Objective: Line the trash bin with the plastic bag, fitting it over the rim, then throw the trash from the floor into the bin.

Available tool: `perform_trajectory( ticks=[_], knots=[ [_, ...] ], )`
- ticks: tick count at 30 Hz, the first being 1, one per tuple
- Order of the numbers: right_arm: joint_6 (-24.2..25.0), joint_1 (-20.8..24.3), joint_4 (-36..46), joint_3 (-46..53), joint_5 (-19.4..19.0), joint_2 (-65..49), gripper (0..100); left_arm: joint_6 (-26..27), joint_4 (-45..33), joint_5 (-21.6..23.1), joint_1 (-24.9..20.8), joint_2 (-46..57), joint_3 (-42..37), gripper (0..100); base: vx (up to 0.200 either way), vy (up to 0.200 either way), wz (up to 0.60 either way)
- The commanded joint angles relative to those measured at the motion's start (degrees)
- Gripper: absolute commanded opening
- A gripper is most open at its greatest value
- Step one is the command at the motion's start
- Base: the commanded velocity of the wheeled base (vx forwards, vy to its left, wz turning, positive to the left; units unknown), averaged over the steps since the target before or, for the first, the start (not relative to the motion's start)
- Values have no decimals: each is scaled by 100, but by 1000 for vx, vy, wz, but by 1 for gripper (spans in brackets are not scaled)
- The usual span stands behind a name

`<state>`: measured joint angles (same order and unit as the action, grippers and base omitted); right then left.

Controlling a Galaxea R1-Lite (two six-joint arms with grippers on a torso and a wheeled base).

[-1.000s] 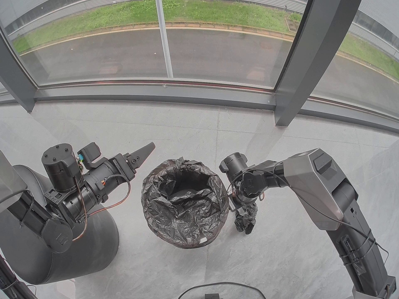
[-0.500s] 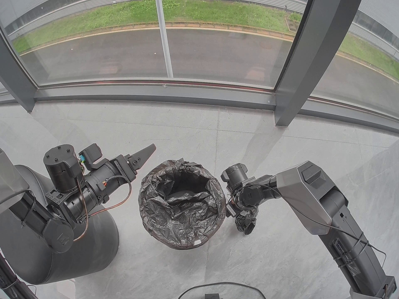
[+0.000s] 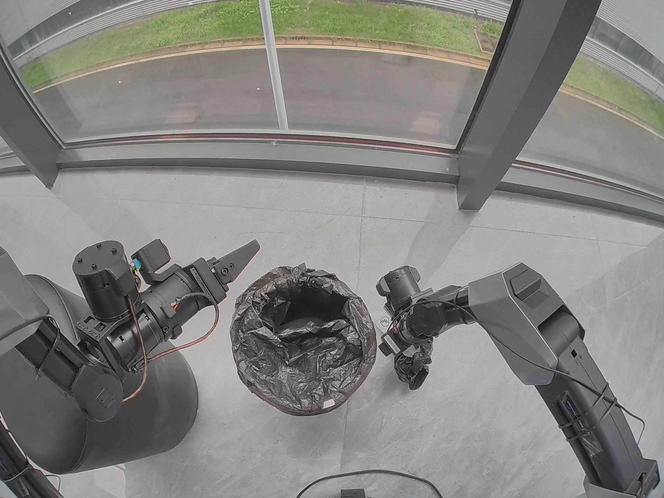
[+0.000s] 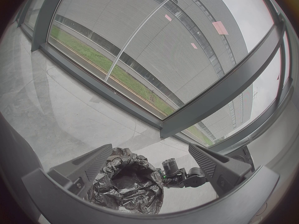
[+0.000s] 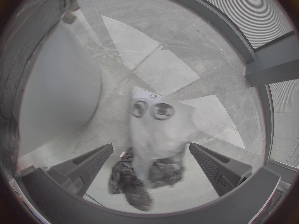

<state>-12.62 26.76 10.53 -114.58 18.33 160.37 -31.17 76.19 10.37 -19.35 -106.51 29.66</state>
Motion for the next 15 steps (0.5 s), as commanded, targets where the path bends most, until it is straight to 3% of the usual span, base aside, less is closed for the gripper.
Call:
perform_trajectory(
  ticks=[1, 15],
  knots=[
    [-13, -118, 1, -1, 12, -32, 100, -3, 1, 0, 1, -10, -4, 100, 0, 0, 0],
    [14, -329, -113, -1, -5, 197, 100, -3, 1, 0, 1, -54, 5, 100, 0, 0, 0]
  ],
)
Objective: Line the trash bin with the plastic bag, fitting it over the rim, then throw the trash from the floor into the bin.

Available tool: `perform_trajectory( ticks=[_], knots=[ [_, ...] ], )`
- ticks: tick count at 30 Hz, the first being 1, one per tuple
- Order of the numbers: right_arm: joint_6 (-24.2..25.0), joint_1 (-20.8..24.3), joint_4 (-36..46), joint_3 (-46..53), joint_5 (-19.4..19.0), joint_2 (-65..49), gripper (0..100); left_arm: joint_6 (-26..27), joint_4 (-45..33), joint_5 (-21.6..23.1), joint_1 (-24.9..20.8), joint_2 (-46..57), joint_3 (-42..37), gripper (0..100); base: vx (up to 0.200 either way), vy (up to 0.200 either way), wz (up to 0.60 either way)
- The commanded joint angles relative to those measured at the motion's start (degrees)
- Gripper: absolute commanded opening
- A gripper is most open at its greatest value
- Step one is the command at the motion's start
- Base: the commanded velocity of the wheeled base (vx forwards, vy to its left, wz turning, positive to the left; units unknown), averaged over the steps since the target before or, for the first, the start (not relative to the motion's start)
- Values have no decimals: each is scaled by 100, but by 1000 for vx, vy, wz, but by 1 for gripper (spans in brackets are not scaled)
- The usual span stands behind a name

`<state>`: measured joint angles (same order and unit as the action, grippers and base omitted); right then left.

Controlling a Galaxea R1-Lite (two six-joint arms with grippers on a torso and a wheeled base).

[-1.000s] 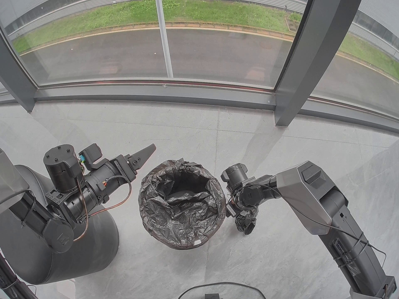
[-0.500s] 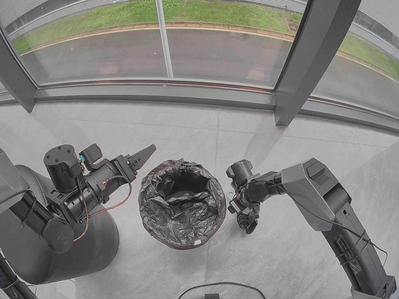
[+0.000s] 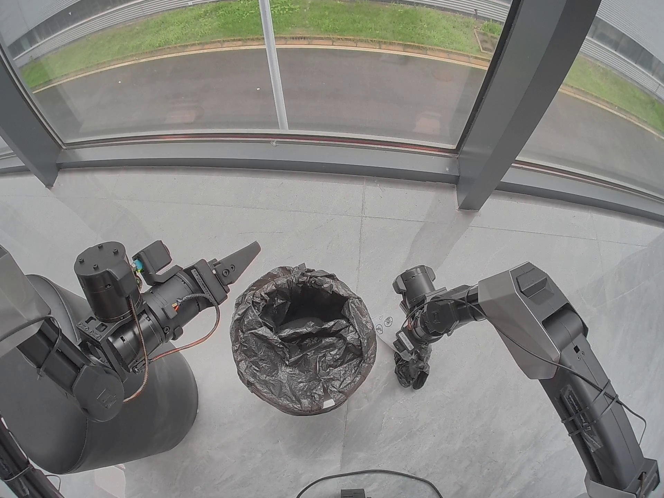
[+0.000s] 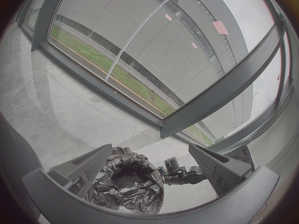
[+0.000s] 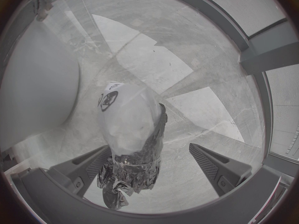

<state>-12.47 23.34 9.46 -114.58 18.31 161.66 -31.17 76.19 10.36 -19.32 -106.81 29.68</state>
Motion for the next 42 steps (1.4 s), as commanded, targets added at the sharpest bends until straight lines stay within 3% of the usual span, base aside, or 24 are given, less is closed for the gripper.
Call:
perform_trajectory(
  ticks=[1, 10, 11, 28, 42],
  knots=[
    [-1, 12, -6, -1, -3, 67, 100, -3, 1, 1, -1, -24, 2, 100, 0, 0, 0],
    [17, 39, -129, -1, -3, 120, 100, -3, 1, 10, -1, -24, 2, 100, 0, 0, 0],
    [17, 56, -129, -1, -3, 129, 0, -3, 1, 1, -1, -24, 2, 100, 0, 0, 0],
    [25, 82, -102, -1, 6, 24, 0, -3, 1, 10, -1, -24, 2, 100, 0, 0, 0],
    [-396, 21, 197, -1, 234, -1189, 0, -12, 1, 10, -10, -6, -15, 100, 0, 0, 0]
  ],
)
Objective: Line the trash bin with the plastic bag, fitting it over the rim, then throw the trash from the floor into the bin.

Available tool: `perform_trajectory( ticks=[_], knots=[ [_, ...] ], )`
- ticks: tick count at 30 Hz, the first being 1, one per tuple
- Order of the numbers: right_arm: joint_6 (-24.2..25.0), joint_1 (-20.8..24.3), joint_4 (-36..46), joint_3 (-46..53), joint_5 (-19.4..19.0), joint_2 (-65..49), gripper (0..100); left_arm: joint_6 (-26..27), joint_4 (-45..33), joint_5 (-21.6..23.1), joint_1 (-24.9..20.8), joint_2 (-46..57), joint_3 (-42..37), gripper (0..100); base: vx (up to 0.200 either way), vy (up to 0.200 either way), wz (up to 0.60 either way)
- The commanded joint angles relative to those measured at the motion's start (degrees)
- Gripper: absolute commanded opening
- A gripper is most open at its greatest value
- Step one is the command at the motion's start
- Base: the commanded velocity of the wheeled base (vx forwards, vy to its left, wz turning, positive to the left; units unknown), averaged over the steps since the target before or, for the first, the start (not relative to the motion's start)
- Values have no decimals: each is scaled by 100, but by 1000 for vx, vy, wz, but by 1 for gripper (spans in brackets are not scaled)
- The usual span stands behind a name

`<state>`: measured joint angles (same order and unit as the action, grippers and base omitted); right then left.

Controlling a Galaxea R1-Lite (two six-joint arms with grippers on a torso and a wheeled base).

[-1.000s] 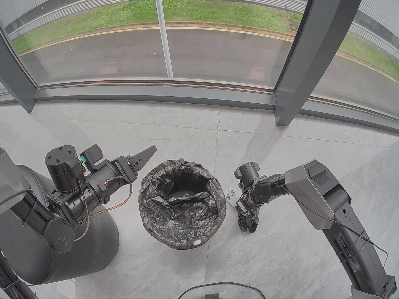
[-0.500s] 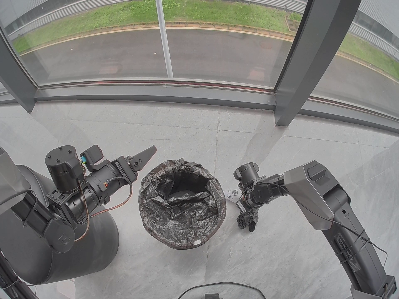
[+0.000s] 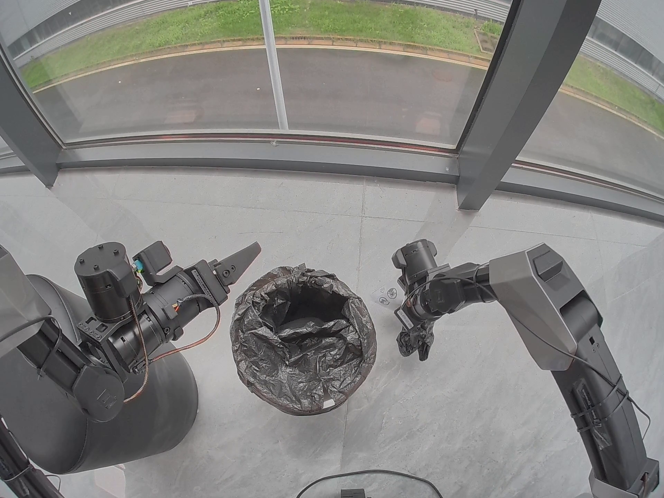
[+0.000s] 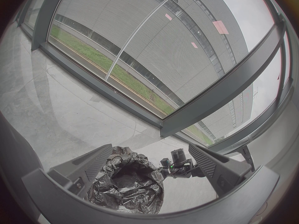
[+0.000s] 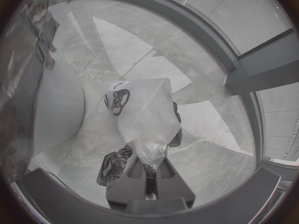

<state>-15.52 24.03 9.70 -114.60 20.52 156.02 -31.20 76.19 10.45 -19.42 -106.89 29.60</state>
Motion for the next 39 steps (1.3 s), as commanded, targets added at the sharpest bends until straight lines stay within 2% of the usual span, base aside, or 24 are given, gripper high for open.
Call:
perform_trajectory(
  ticks=[1, 13, 15, 18, 26, 29, 30, 35, 39],
  knots=[
    [-92, -47, 243, 1, 23, -730, 0, -9, 1, 1, -9, 10, -7, 100, 0, 0, 0],
    [-92, 93, 902, 1, 75, -1996, 0, -36, 1, 1, -62, 28, -16, 100, 0, 0, 0],
    [-100, 304, 910, 1, 313, -2216, 0, -36, 1, 1, -62, 45, -16, 100, 0, 0, 0],
    [-136, 462, 919, 1, 383, -2392, 0, -36, 1, 1, -62, 63, -16, 100, 0, 0, 0],
    [-338, 1341, 1280, 1, 453, -3024, 0, -27, 1, 1, -62, 63, -16, 100, 0, 0, 0],
    [-338, 1552, 1332, 1, 559, -3112, 0, -27, 1, 1, -62, 63, -16, 100, 0, 0, 0],
    [-338, 1798, 1341, 1, 691, -3174, 0, -27, 1, 1, -80, 63, -16, 100, 0, 0, 0],
    [-267, 2255, 1464, 1, 726, -3244, 0, -18, 1, -8, -97, 63, -24, 100, 0, 0, 0],
    [137, 2660, 1702, 1, 726, -3156, 0, -36, 1, 1, -97, 45, -42, 100, 0, 0, 0]
  ],
)
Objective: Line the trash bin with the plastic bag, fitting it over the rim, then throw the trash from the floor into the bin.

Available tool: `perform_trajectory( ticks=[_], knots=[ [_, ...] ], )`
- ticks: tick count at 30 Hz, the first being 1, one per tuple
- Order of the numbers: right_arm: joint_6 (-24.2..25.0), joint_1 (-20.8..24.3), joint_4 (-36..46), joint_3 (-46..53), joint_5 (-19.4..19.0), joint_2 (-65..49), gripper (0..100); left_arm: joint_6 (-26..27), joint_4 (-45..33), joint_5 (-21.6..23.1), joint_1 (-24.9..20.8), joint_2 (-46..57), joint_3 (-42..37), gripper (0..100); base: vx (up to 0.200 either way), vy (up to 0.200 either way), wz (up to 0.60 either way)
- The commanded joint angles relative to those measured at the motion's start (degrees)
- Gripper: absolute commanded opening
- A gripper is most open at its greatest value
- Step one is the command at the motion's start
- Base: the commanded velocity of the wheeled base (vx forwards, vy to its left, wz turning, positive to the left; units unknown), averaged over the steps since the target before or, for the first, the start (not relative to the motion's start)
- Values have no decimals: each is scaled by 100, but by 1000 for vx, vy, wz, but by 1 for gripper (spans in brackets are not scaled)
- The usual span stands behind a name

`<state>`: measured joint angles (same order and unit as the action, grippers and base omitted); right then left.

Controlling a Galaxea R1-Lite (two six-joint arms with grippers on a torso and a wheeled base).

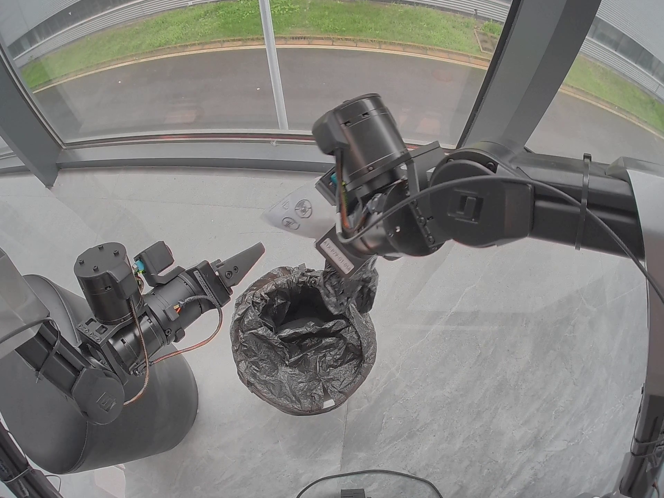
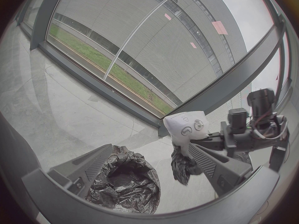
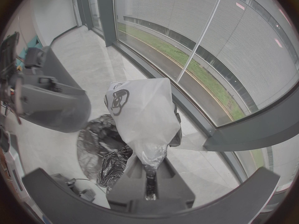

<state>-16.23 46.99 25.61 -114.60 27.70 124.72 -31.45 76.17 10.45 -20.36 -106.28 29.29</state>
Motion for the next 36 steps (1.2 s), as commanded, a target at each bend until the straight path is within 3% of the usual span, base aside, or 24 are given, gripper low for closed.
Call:
perform_trajectory(
  ticks=[1, 9, 16, 28, 36],
  knots=[
    [216, 363, 111, 1, 8, -27, 0, -10, 3, 1, -3, -16, -11, 100, 0, 0, 0],
    [357, 372, 58, 1, -1, 474, 0, -10, 12, 1, -3, 11, -3, 100, 0, 0, 0],
    [761, 363, 67, 1, -1, 694, 0, -28, 12, 1, 23, 265, -11, 100, 0, 0, 0],
    [858, 416, 40, 1, -54, 1063, 0, 43, -120, 54, 507, 1698, 24, 100, 0, 0, 0],
    [867, 425, -302, 1, -54, 1432, 0, 491, -735, 19, 735, 2797, 94, 100, 0, 0, 0]
  ],
)
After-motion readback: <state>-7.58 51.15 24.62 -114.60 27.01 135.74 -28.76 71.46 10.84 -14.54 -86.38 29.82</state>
